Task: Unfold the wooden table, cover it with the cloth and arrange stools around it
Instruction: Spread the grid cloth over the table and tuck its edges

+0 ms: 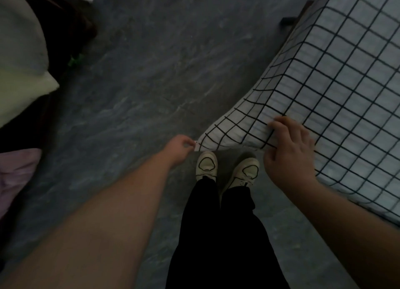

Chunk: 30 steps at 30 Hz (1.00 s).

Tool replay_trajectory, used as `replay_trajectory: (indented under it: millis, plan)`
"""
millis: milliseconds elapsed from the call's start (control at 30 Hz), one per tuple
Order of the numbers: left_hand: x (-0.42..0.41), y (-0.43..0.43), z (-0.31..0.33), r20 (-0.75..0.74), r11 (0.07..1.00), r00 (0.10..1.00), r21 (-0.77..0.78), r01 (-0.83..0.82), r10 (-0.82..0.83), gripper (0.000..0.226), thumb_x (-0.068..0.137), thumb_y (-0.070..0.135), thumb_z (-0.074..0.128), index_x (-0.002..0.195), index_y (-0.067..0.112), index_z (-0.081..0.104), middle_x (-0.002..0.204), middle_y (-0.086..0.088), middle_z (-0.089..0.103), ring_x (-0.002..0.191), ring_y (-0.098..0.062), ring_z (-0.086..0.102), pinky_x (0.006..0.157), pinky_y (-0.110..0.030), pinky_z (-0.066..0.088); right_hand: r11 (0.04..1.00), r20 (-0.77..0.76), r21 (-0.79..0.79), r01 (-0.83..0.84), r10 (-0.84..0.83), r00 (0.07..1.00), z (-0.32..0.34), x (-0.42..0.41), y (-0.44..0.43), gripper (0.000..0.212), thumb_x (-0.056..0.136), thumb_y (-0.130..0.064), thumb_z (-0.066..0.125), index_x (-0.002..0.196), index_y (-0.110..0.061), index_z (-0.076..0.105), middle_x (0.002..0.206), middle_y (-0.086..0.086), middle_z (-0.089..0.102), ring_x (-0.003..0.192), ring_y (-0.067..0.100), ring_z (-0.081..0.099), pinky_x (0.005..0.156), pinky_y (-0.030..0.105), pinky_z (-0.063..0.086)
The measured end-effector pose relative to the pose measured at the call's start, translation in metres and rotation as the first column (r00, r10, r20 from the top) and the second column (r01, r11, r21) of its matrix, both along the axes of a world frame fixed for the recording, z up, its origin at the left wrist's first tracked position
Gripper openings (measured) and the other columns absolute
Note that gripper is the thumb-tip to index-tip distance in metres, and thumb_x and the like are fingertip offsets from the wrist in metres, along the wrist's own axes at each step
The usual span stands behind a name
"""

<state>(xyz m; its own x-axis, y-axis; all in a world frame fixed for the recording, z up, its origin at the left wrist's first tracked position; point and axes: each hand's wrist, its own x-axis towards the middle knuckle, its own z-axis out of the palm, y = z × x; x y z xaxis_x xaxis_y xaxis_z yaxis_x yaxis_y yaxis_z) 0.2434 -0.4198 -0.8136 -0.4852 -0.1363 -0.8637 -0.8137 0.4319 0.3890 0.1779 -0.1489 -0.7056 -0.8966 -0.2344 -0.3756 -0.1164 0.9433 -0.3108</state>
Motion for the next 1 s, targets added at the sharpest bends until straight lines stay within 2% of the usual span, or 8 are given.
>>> replay_trajectory:
  millis: [200,267,333,433,667,833,900,1000]
  plan:
    - [-0.018,0.028,0.021,-0.076,0.807,0.824,0.274,-0.524,0.561,0.05,0.08,-0.022,0.047,0.116,0.013,0.048,0.112,0.0,0.053,0.088,-0.008,0.055,0.062,-0.017,0.047,1.0,-0.013,-0.008,0.003,-0.003,1.0,-0.001,0.003,-0.002,0.063,0.076,-0.014,0.062,0.136,-0.018,0.044,0.146,0.003,0.038,0.134,0.031,0.031,0.107,0.048,0.028]
    - [-0.021,0.037,0.023,-0.163,0.896,0.898,0.256,-0.362,0.409,0.056,0.082,-0.015,0.053,0.128,0.014,0.044,0.128,-0.003,0.05,0.114,-0.019,0.055,0.085,-0.022,0.049,1.0,-0.013,-0.011,0.001,-0.001,1.0,0.0,0.003,-0.002,0.063,0.075,-0.014,0.061,0.135,-0.019,0.044,0.146,0.003,0.037,0.134,0.031,0.032,0.107,0.048,0.028]
    - [-0.022,0.044,0.024,-0.328,0.995,0.94,-0.044,0.087,-0.097,0.077,0.078,-0.002,0.058,0.147,0.023,0.035,0.153,-0.008,0.031,0.143,-0.026,0.029,0.114,-0.034,0.029,1.0,-0.011,-0.013,-0.004,0.004,1.0,0.001,0.003,-0.002,0.062,0.076,-0.014,0.061,0.135,-0.019,0.043,0.146,0.003,0.037,0.134,0.031,0.031,0.107,0.048,0.028]
    - [-0.036,0.066,0.031,-0.429,0.791,0.669,-0.408,0.456,-0.607,0.084,0.081,0.02,0.064,0.154,0.035,0.024,0.163,0.003,0.02,0.152,-0.02,0.006,0.121,-0.053,0.004,1.0,0.001,-0.001,-0.011,0.011,1.0,0.001,0.002,-0.002,0.063,0.076,-0.015,0.061,0.136,-0.02,0.043,0.147,0.003,0.036,0.134,0.03,0.031,0.106,0.048,0.029]
    - [-0.045,0.087,0.014,-0.262,0.857,0.816,-0.153,0.492,-0.516,0.046,0.094,0.03,0.059,0.14,0.034,0.054,0.136,-0.005,0.061,0.124,-0.027,0.056,0.1,-0.028,0.041,1.0,0.033,0.015,-0.02,0.019,0.999,0.003,0.0,0.002,0.064,0.076,-0.02,0.06,0.138,-0.022,0.042,0.147,0.001,0.035,0.135,0.027,0.03,0.109,0.049,0.03]
    - [-0.066,0.077,0.022,0.024,0.774,0.777,-0.074,0.629,-0.629,0.086,0.088,0.022,0.062,0.158,0.025,0.013,0.165,-0.014,0.01,0.151,-0.035,0.008,0.123,-0.04,0.013,0.998,0.092,-0.007,-0.058,0.058,0.994,0.007,0.0,0.008,0.066,0.079,-0.019,0.054,0.143,-0.023,0.039,0.151,-0.001,0.031,0.139,0.025,0.028,0.112,0.048,0.029]
    - [-0.084,0.079,0.05,-0.083,0.87,0.866,-0.037,0.492,-0.493,0.09,0.086,0.012,0.062,0.158,0.023,0.009,0.166,-0.011,-0.002,0.152,-0.029,-0.001,0.123,-0.038,0.009,0.997,0.124,-0.058,-0.044,0.051,0.991,0.01,0.0,0.011,0.067,0.079,-0.017,0.054,0.144,-0.022,0.04,0.154,-0.002,0.03,0.142,0.023,0.026,0.115,0.046,0.027]
    - [-0.102,0.103,0.1,-0.426,0.981,0.892,0.046,0.186,-0.149,0.074,0.082,-0.004,0.053,0.151,0.018,0.033,0.156,-0.007,0.03,0.144,-0.02,0.029,0.117,-0.031,0.027,0.967,0.179,-0.241,0.081,-0.038,0.983,0.019,-0.002,0.016,0.067,0.077,-0.007,0.055,0.143,-0.021,0.047,0.155,-0.003,0.036,0.145,0.018,0.026,0.119,0.039,0.023]
